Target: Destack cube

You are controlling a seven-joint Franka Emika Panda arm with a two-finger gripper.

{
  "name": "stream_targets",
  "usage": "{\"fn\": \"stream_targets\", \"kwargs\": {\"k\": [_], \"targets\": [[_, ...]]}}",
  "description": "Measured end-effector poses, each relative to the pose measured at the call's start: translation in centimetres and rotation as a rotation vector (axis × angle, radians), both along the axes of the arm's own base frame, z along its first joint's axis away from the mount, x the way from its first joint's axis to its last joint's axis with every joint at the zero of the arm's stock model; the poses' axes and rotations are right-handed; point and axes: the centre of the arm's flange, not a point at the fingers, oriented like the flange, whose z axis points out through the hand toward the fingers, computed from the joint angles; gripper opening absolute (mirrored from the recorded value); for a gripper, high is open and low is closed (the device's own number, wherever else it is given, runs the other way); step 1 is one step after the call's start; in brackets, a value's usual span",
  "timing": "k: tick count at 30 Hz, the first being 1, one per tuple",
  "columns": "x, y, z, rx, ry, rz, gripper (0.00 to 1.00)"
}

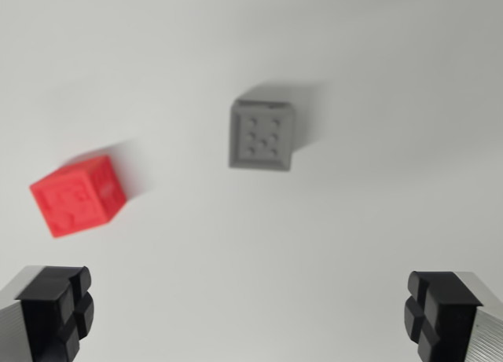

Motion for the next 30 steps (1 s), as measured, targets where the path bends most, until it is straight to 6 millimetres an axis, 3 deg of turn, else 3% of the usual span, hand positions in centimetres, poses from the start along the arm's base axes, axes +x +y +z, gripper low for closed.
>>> {"fn": "stream_targets", "kwargs": {"k": [12, 30], "targets": [[0.0, 0.0, 1.7, 0.0, 0.0, 0.0, 1.0], [0.0, 0.0, 1.8, 0.0, 0.0, 0.0, 1.0]]}}
